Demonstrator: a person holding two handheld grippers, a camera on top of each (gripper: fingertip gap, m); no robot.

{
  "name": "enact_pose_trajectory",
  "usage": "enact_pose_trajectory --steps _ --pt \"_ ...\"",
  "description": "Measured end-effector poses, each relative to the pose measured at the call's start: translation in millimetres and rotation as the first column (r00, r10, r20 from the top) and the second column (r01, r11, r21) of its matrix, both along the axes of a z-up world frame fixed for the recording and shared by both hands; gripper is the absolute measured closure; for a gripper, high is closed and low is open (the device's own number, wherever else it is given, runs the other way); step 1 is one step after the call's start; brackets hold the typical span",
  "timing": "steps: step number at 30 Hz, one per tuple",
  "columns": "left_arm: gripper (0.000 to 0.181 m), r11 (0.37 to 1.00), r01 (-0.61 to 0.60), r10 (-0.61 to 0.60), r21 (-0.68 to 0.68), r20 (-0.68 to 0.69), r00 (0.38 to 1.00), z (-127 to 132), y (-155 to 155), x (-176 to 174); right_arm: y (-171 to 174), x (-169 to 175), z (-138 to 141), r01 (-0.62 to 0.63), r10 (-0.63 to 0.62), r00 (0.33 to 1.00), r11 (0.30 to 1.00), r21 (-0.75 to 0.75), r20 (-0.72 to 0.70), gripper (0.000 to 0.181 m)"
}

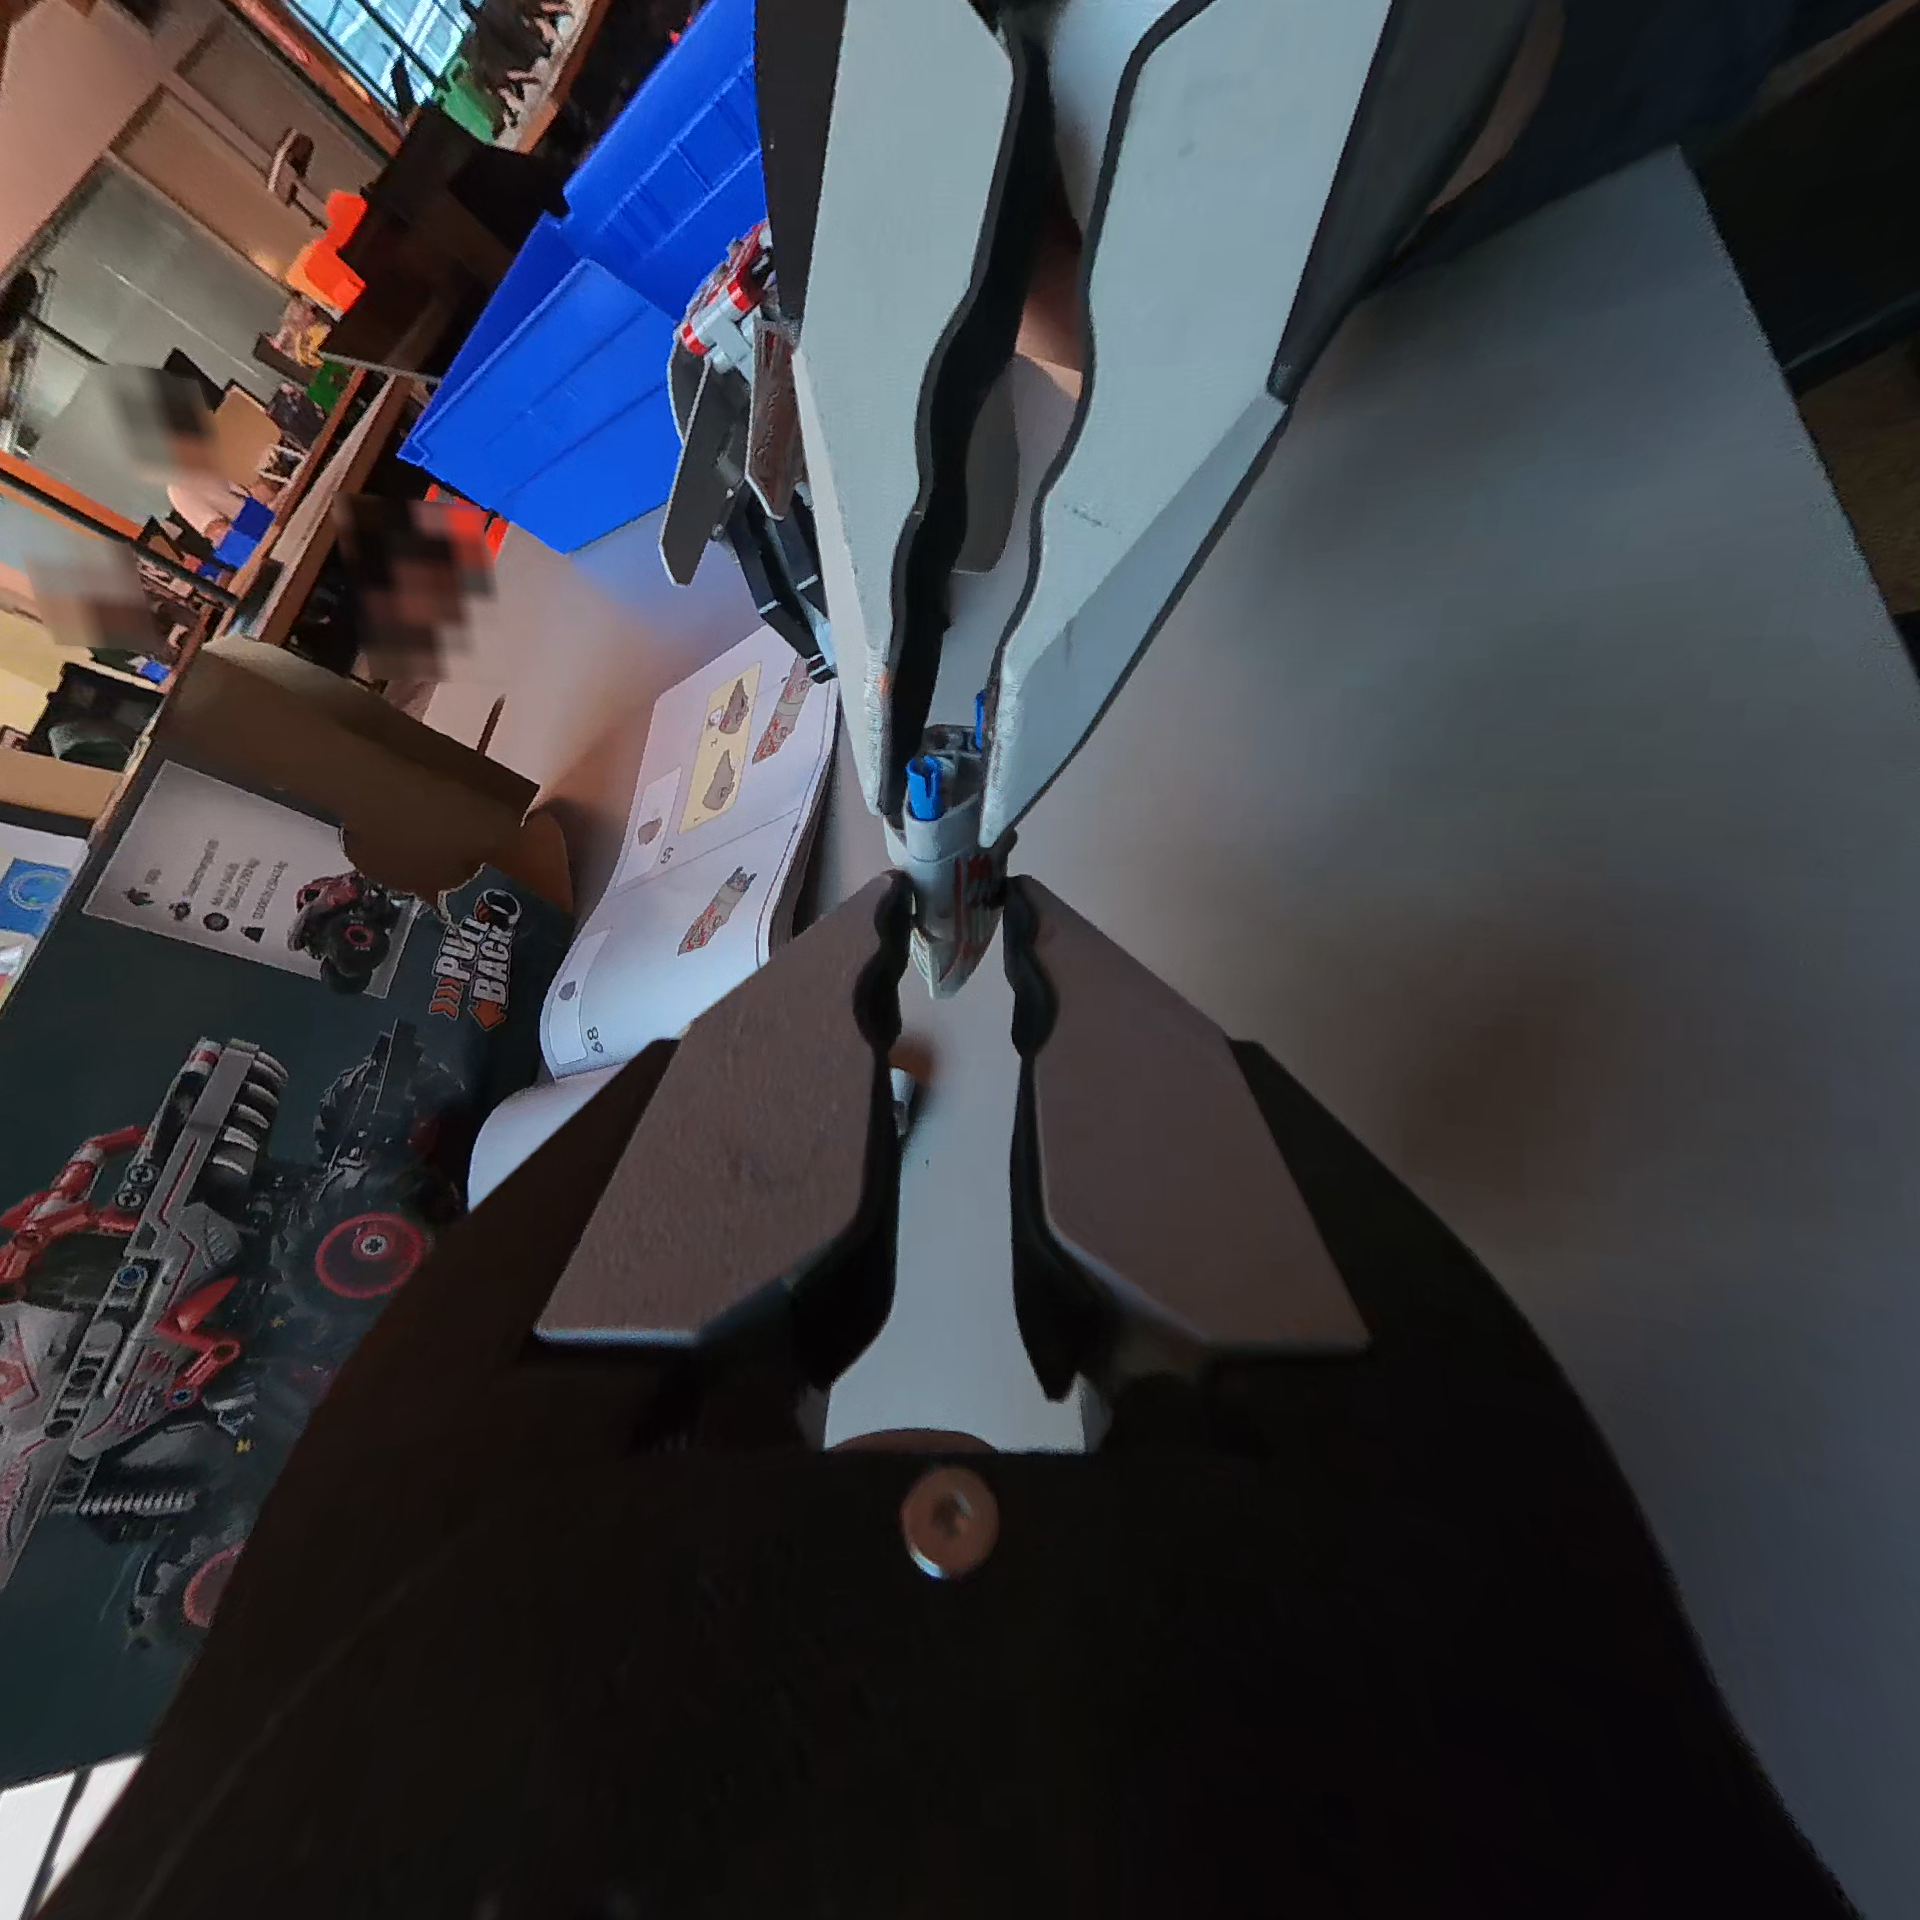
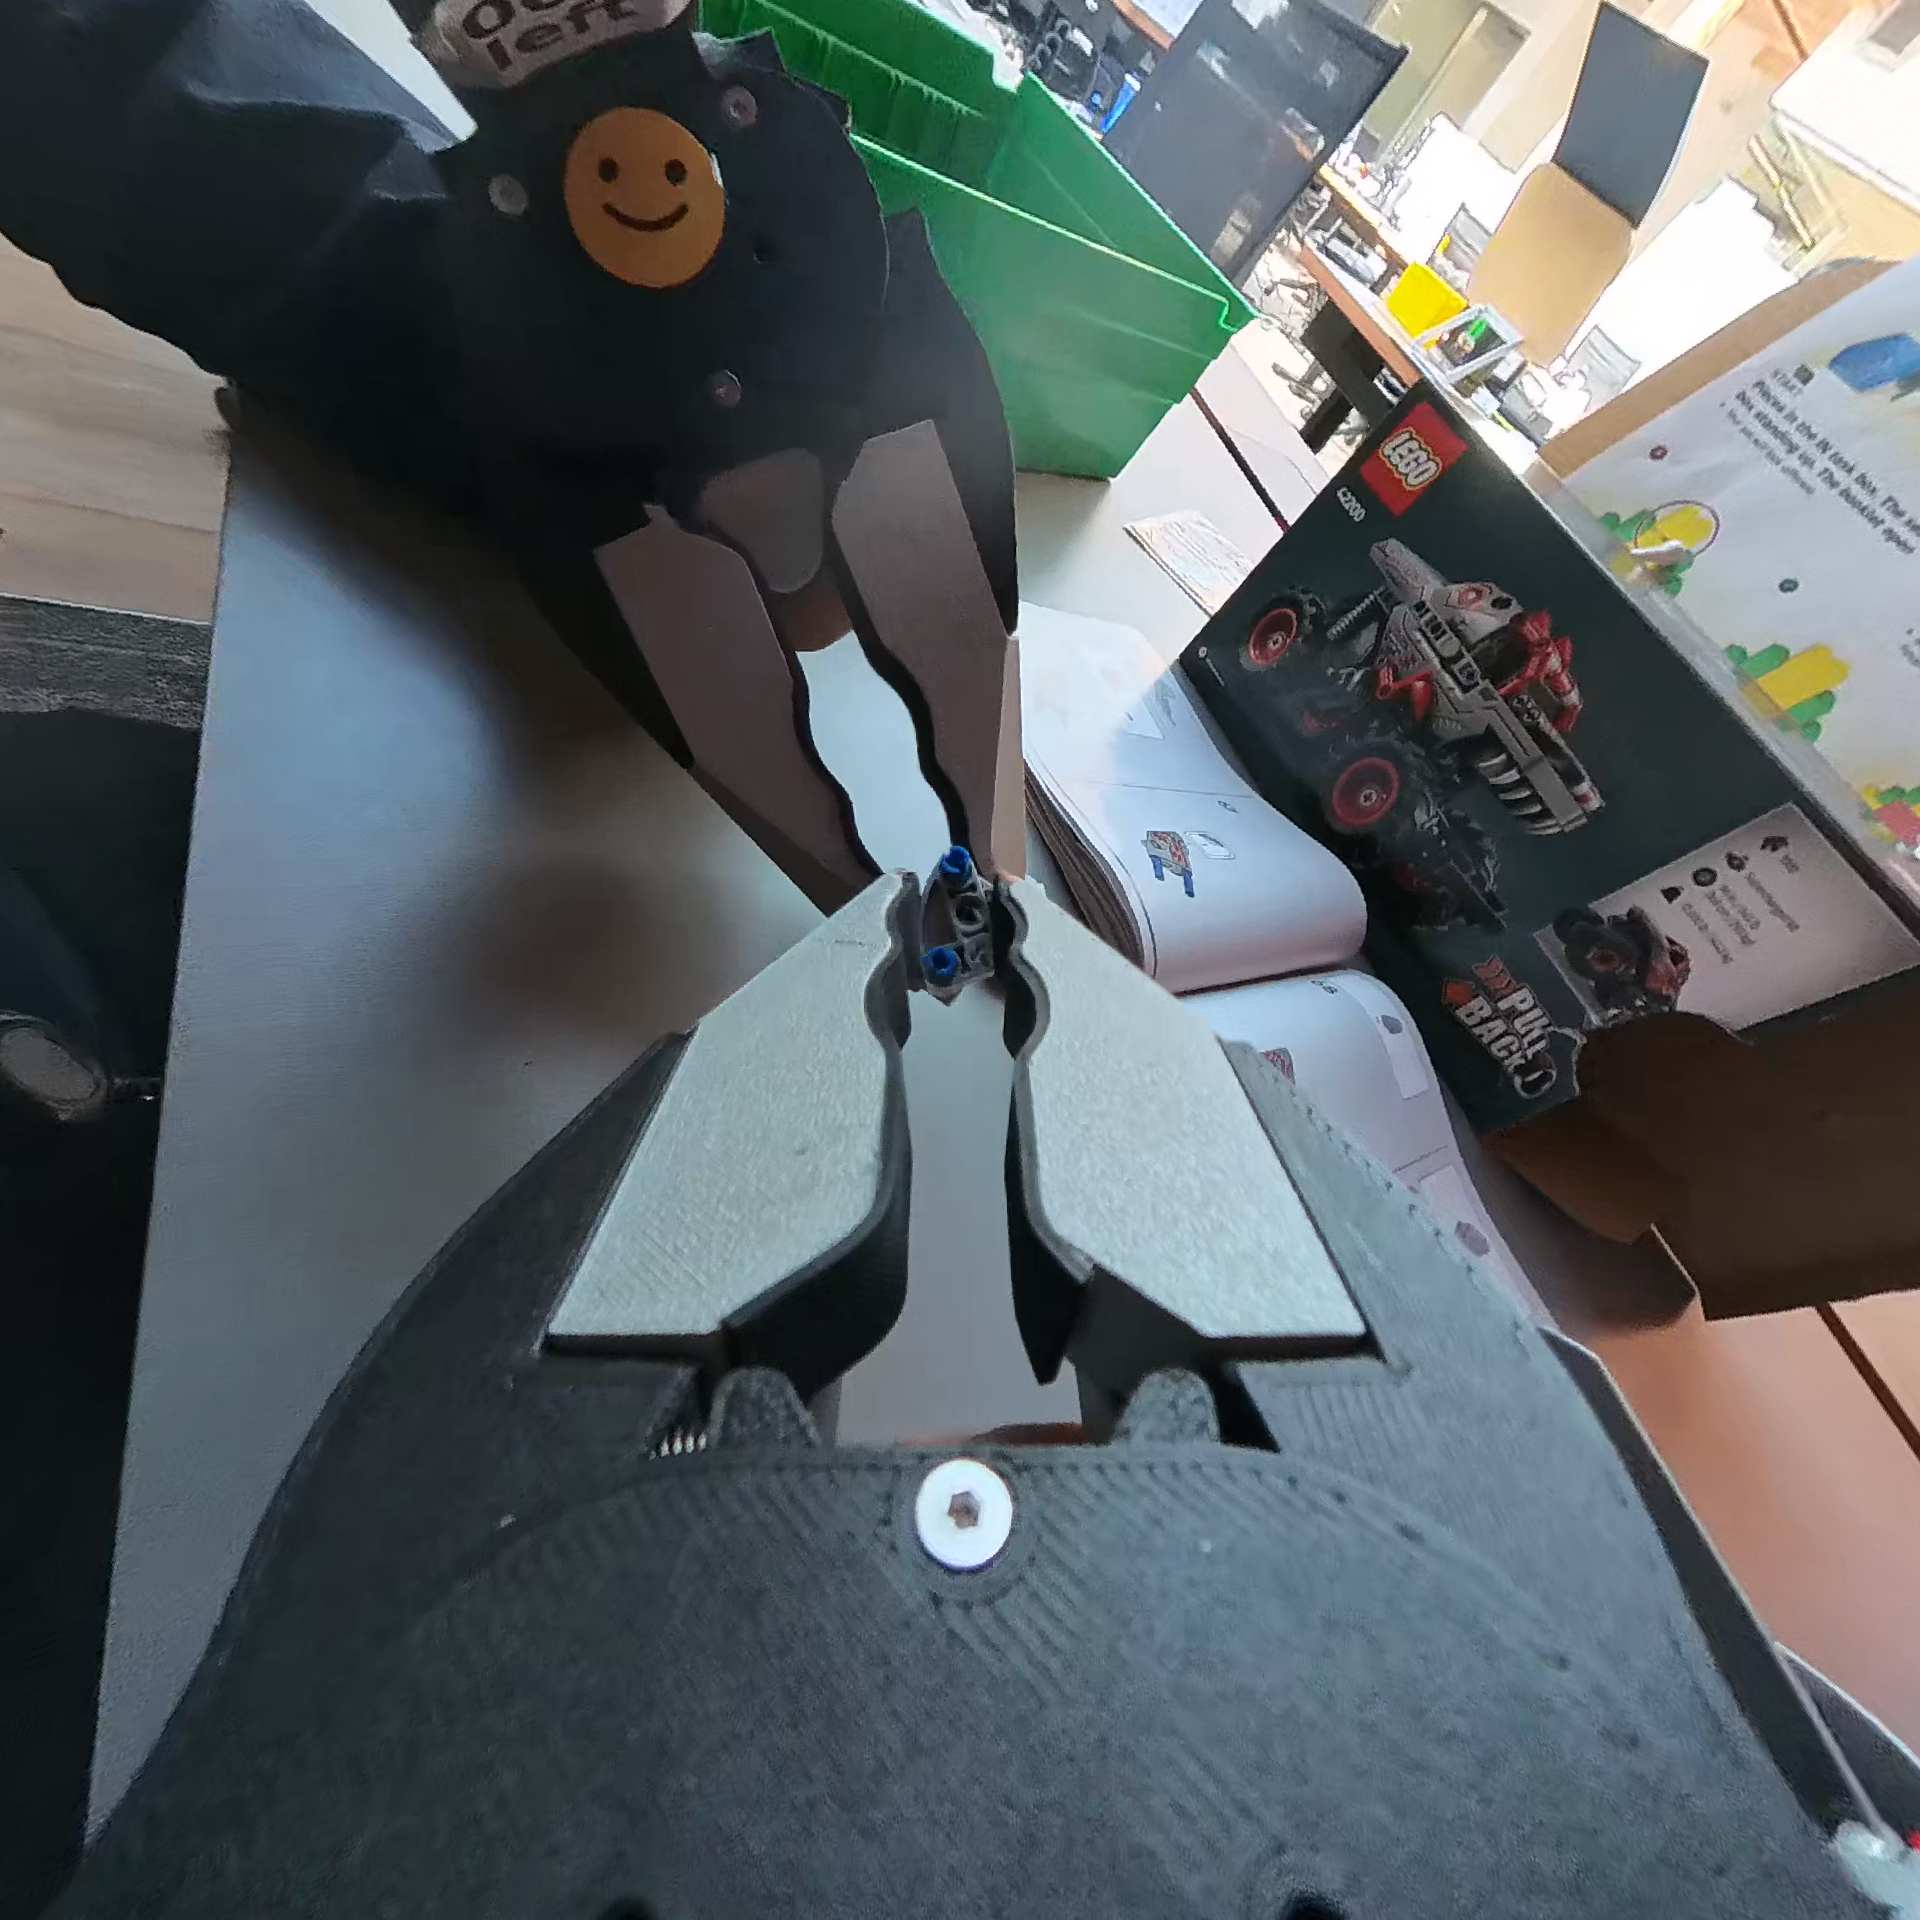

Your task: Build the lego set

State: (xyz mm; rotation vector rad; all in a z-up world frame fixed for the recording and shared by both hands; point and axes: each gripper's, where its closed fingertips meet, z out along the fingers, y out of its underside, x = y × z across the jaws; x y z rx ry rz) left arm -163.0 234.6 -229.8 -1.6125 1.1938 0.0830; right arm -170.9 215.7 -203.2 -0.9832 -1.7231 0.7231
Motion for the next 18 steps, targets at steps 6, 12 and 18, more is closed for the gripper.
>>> enact_pose_trajectory --steps 6,12,18 --pt "0.168 0.998 -0.058 0.058 -0.022 -0.009 0.998 -3 5 -4 8 -3 -3 0.032 -0.029 0.999 0.990 -0.136 0.030 0.171" --pt "0.169 0.995 -0.096 0.095 -0.010 -0.025 0.995 -3 6 -7 9 -6 -3 0.030 -0.026 0.999 0.983 -0.181 0.025 0.171" --pt "0.172 1.000 -0.021 0.019 0.017 0.110 0.994 13 2 -1 8 1 16 0.002 -0.016 0.996 0.988 -0.153 -0.089 0.168"
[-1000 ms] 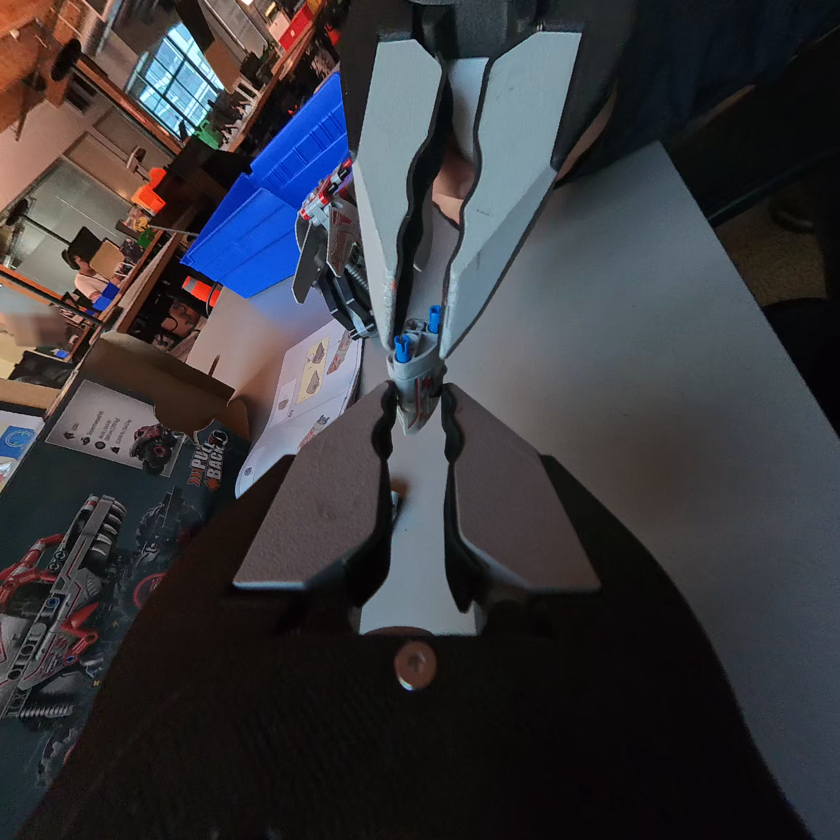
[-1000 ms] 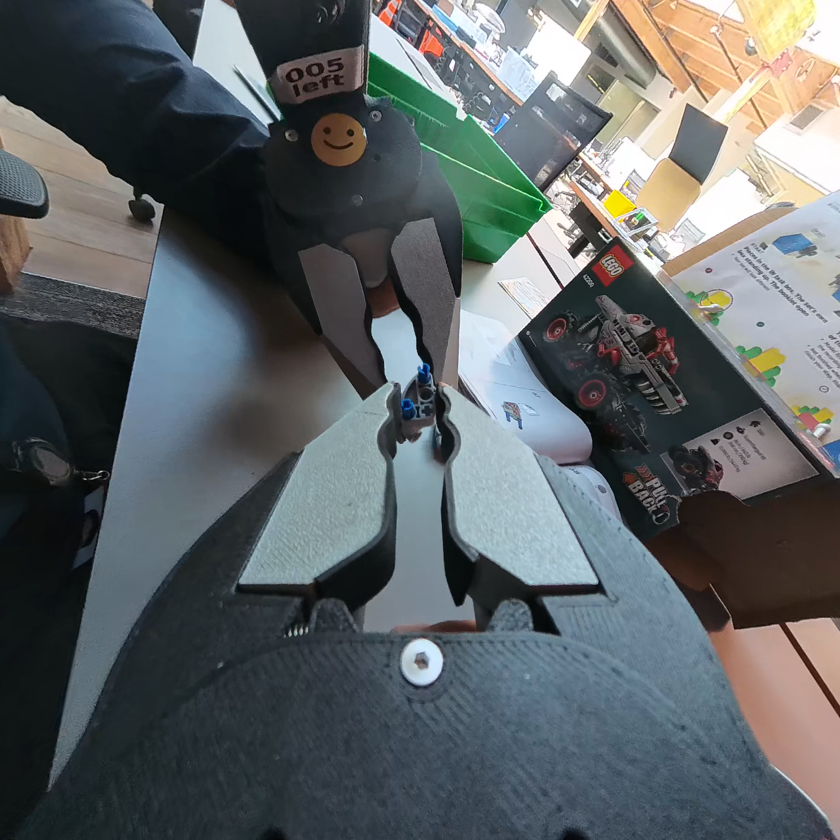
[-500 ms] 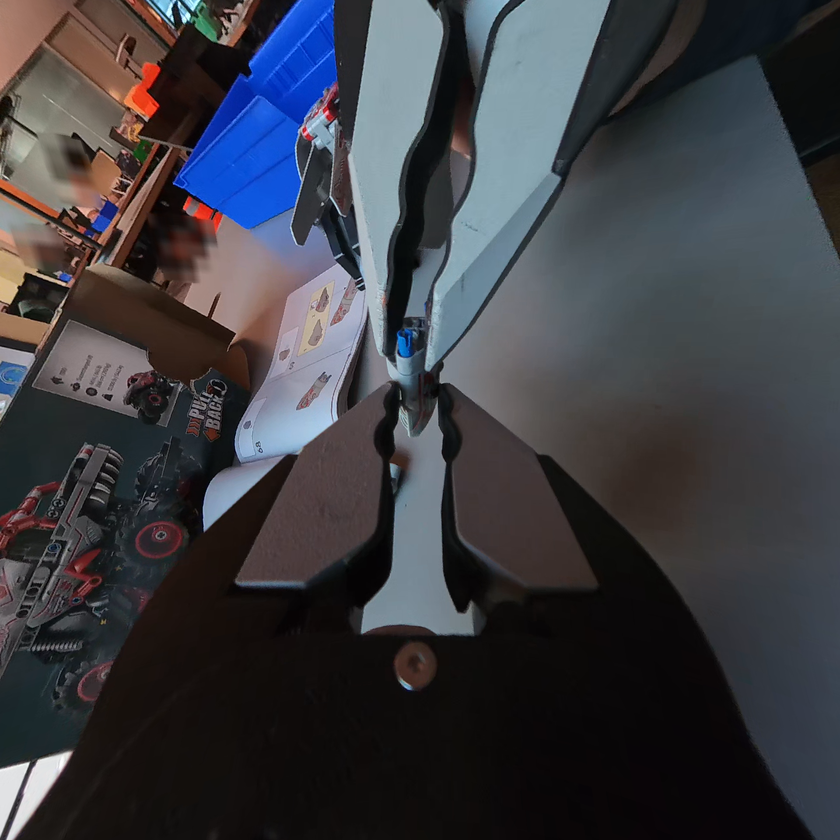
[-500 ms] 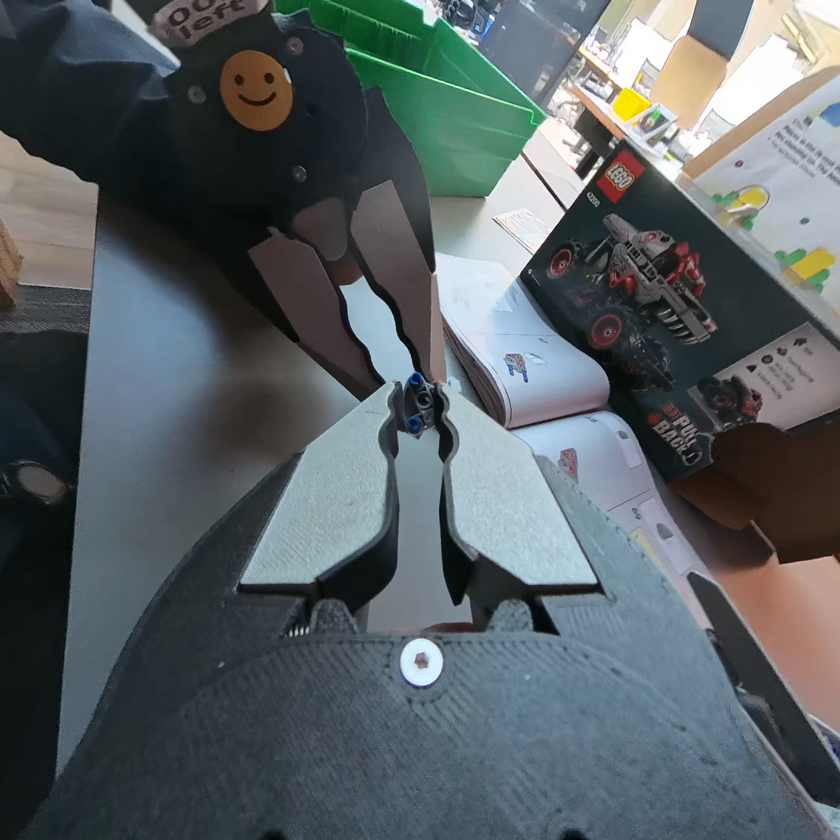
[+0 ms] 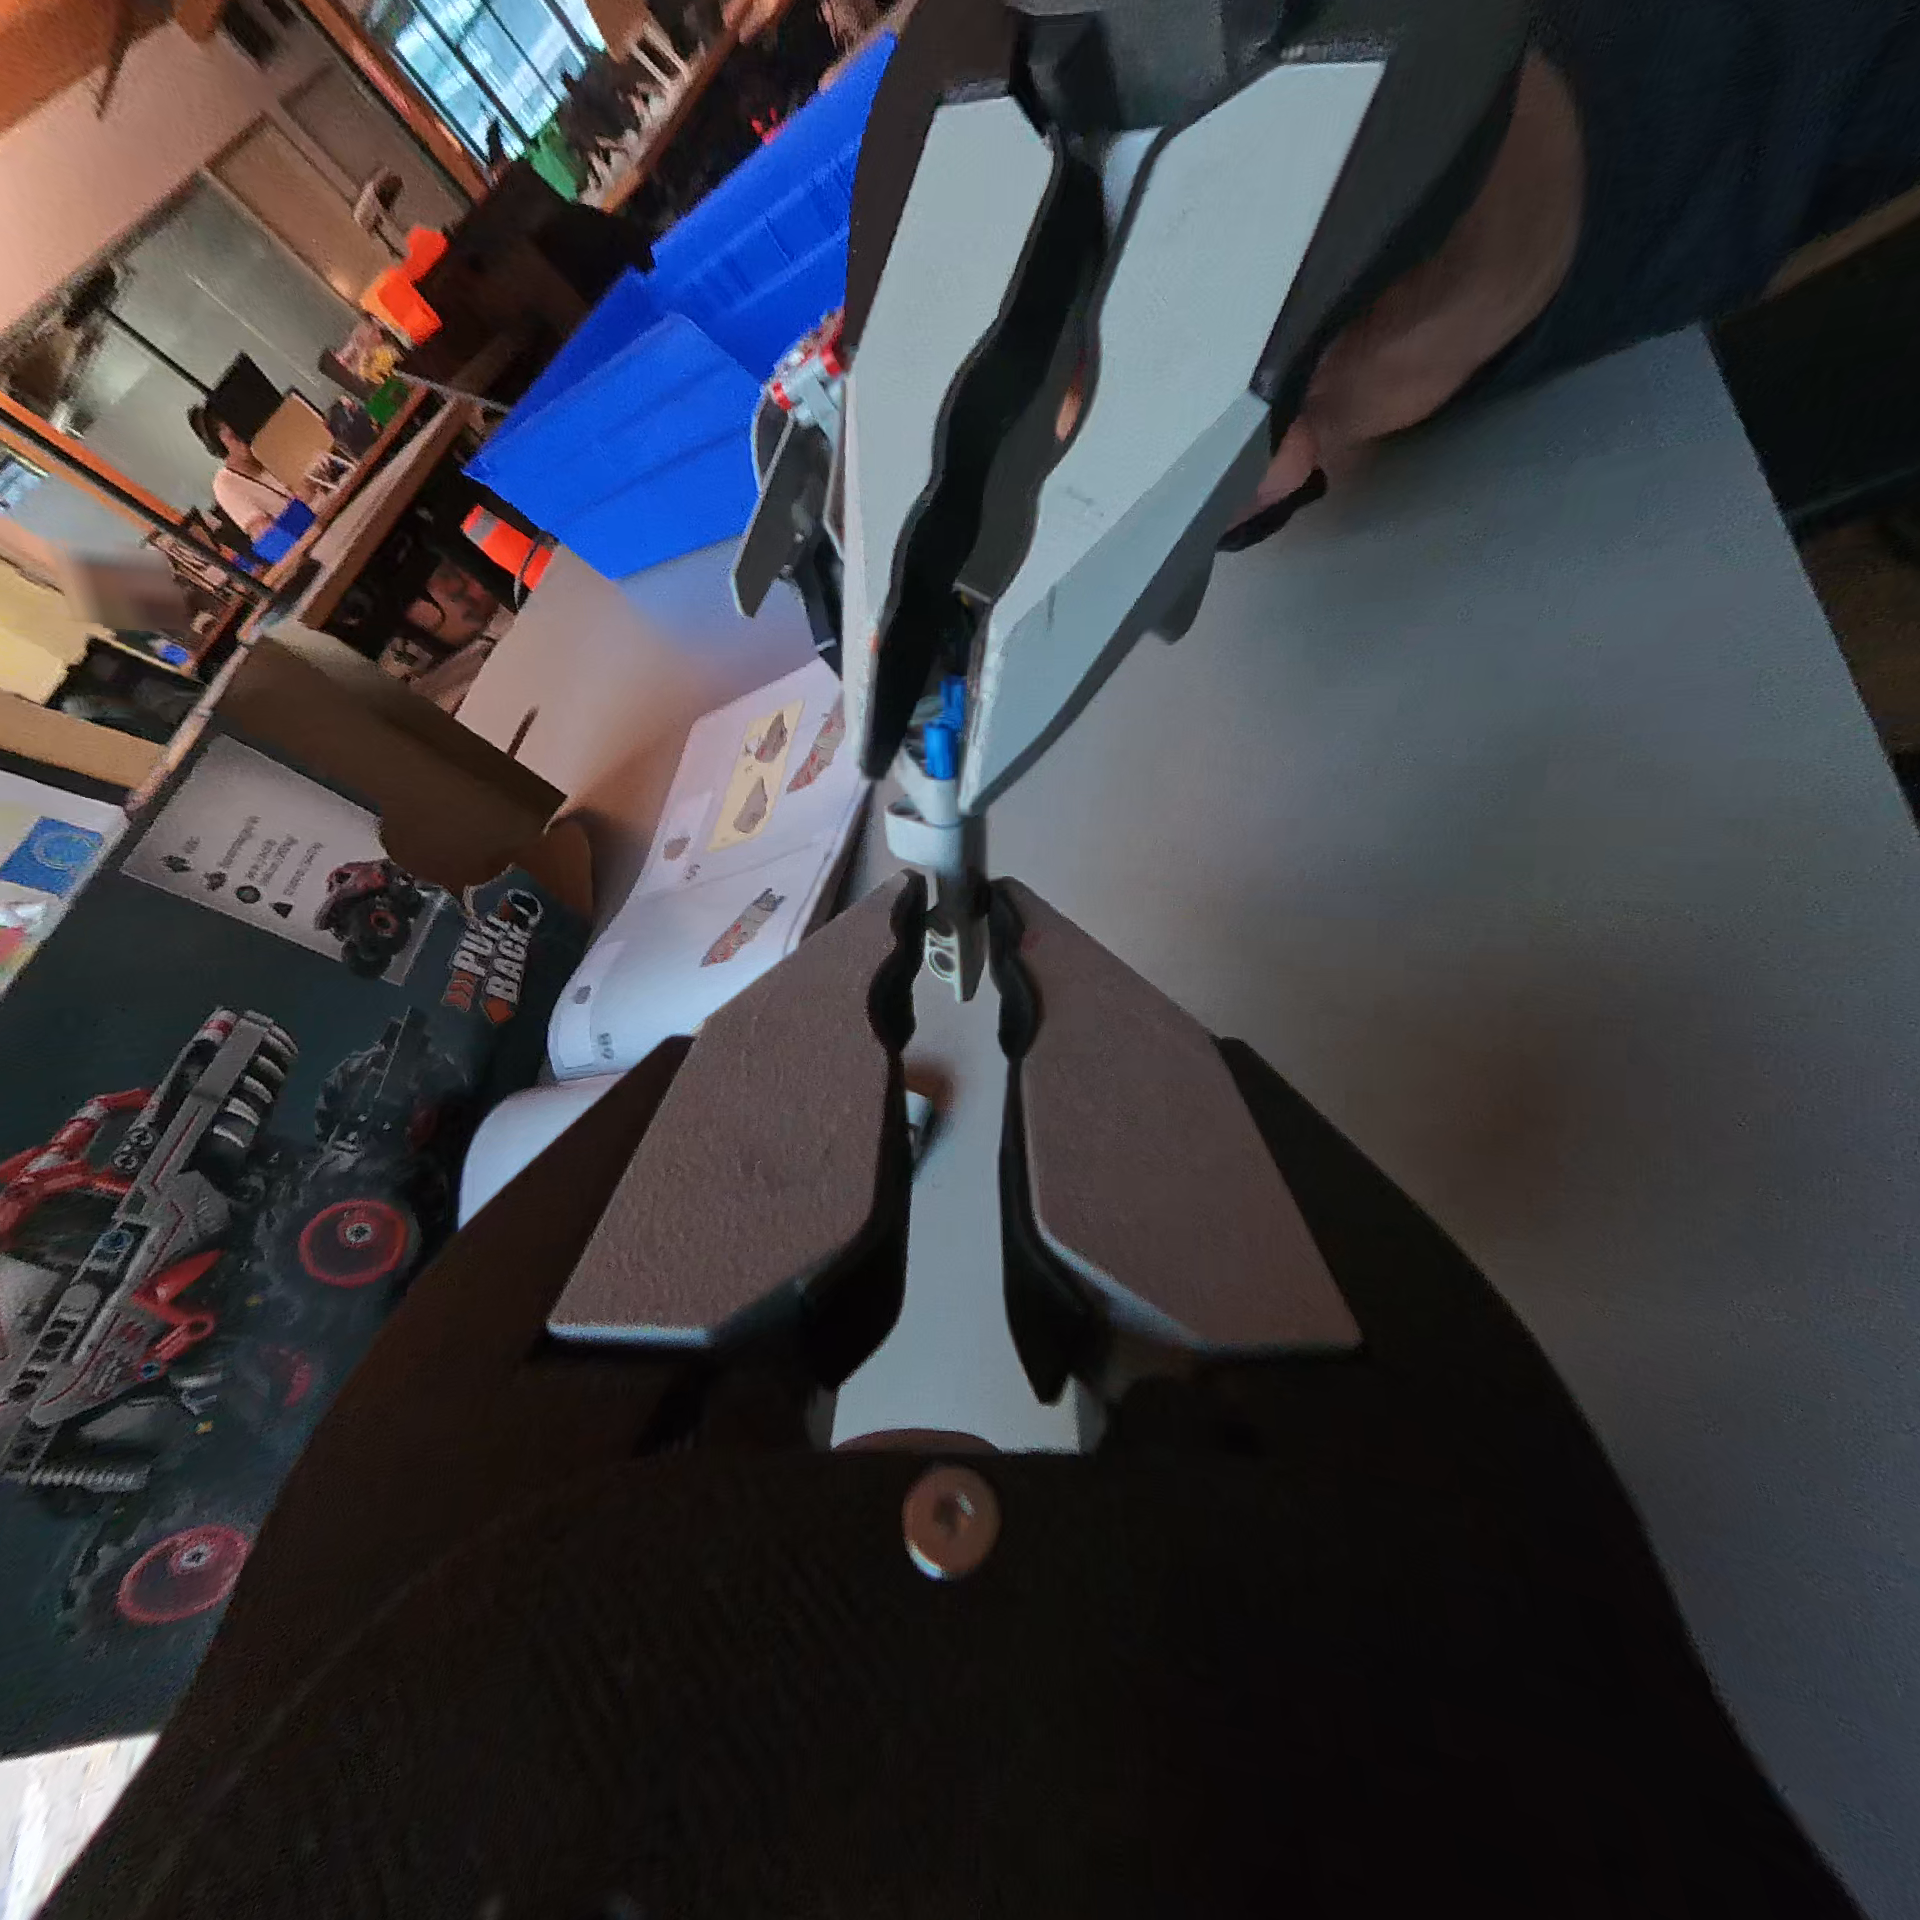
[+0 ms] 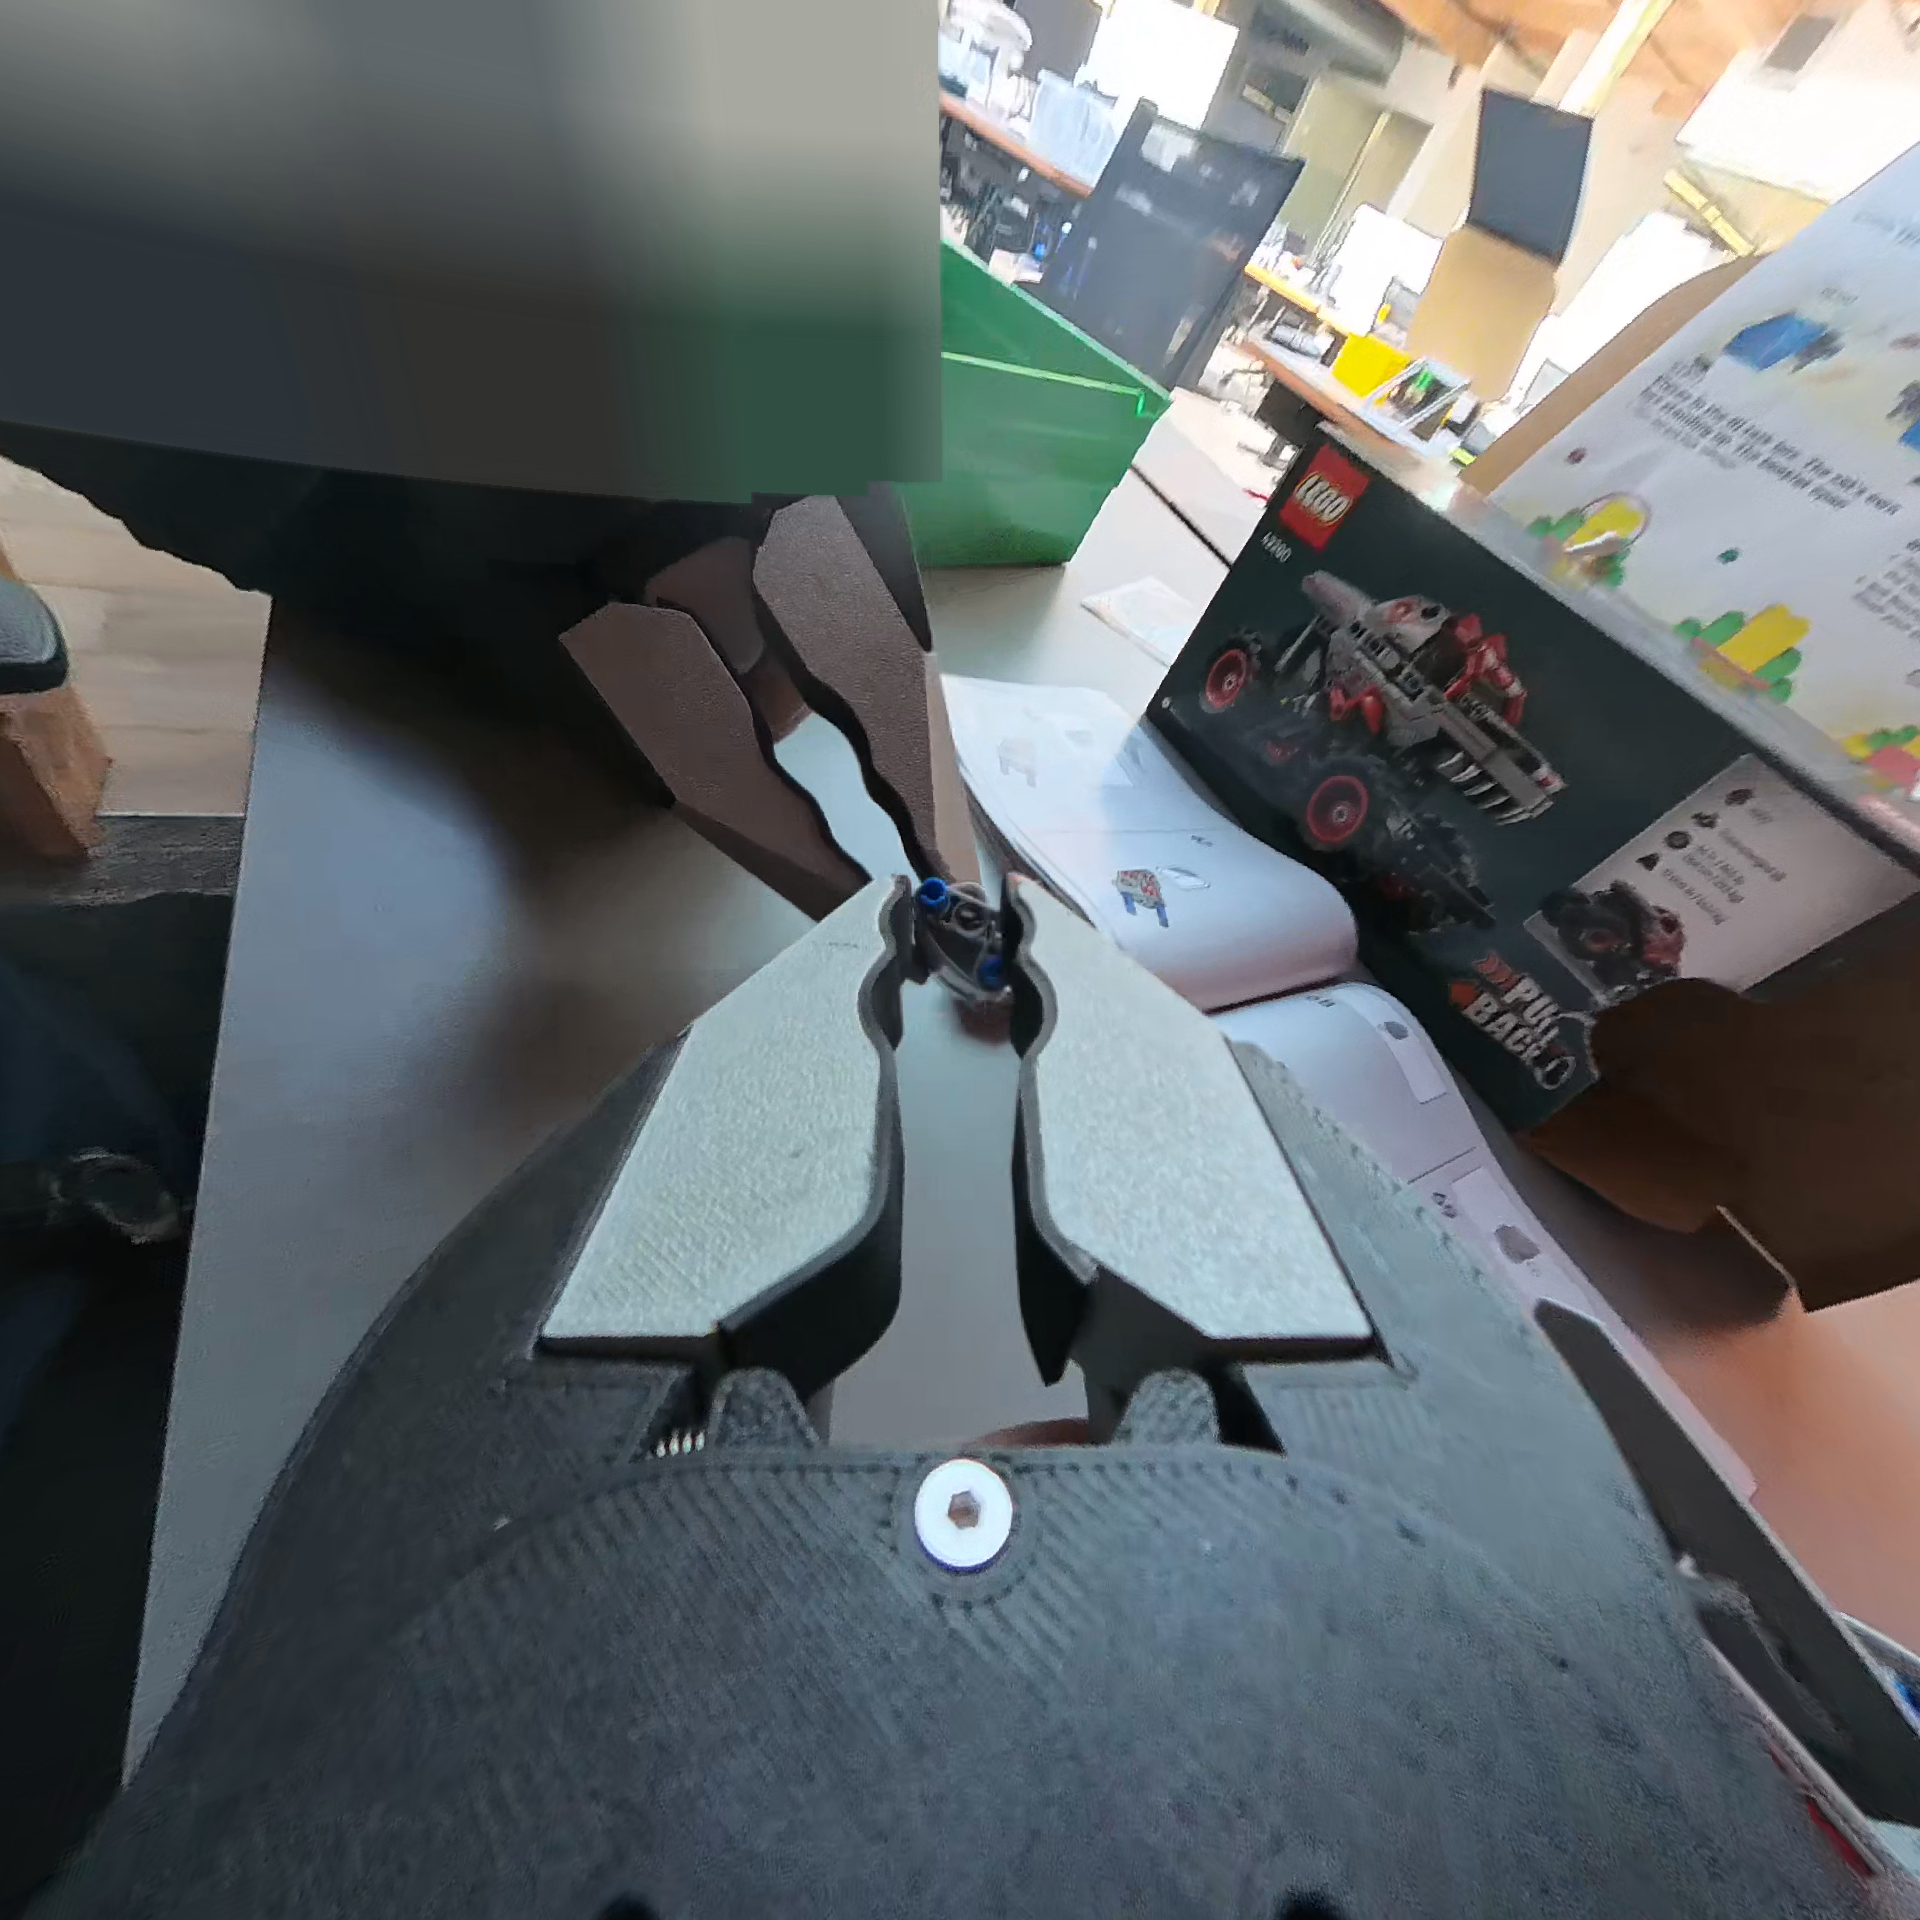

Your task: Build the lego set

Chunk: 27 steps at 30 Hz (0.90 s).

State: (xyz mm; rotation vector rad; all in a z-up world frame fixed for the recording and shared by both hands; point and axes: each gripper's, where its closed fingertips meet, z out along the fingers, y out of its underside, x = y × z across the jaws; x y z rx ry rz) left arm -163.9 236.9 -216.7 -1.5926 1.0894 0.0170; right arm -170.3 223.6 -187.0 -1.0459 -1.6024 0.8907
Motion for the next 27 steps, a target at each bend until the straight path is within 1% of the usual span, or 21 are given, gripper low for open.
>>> enact_pose_trajectory --steps 3,7,10,14,15,17,19,21,23,24,25,27 --pt "0.176 0.998 0.016 -0.016 0.061 -0.002 1.000 6 -1 -2 -3 4 6 -0.015 0.016 0.999 1.000 0.017 -0.032 0.166" --pt "0.176 0.996 0.027 -0.027 0.080 -0.006 1.000 9 -3 -1 -7 4 7 -0.023 0.024 0.999 0.999 0.040 -0.040 0.163" --pt "0.176 0.992 0.069 -0.071 0.109 0.016 0.997 15 -8 2 -9 7 11 -0.033 0.036 0.997 0.998 0.054 -0.062 0.154" --pt "0.176 0.985 0.102 -0.105 0.141 0.014 0.994 20 -12 4 -4 9 13 -0.014 0.017 0.998 0.999 0.047 -0.065 0.152" --pt "0.176 0.986 0.121 -0.125 0.117 0.028 0.992 18 -14 6 -4 10 13 -0.019 0.021 0.998 0.999 0.042 -0.064 0.153" --pt "0.177 0.986 0.166 -0.168 0.029 0.100 0.981 14 -17 11 -8 9 10 -0.046 0.047 0.998 0.999 0.025 -0.045 0.156" --pt "0.177 0.982 0.187 -0.183 -0.012 0.164 0.969 15 -17 11 -9 8 8 -0.053 0.053 0.998 0.999 0.014 -0.034 0.158" --pt "0.177 0.979 0.202 -0.194 -0.021 0.193 0.962 16 -18 11 -10 9 10 -0.062 0.062 0.997 0.998 0.002 -0.040 0.161" --pt "0.177 0.981 0.196 -0.194 0.008 0.174 0.965 18 -18 12 -13 10 13 -0.082 0.081 0.995 0.997 -0.010 -0.053 0.158" --pt "0.177 0.982 0.186 -0.190 0.037 0.142 0.971 19 -18 11 -14 11 13 -0.090 0.090 0.994 0.996 -0.014 -0.055 0.157" --pt "0.177 0.982 0.169 -0.176 0.083 0.083 0.981 20 -18 10 -14 11 12 -0.098 0.097 0.994 0.995 -0.022 -0.053 0.153" --pt "0.176 0.968 0.134 -0.119 0.212 -0.079 0.990 23 -17 5 -15 10 10 -0.113 0.111 0.993 0.992 -0.062 -0.036 0.146"
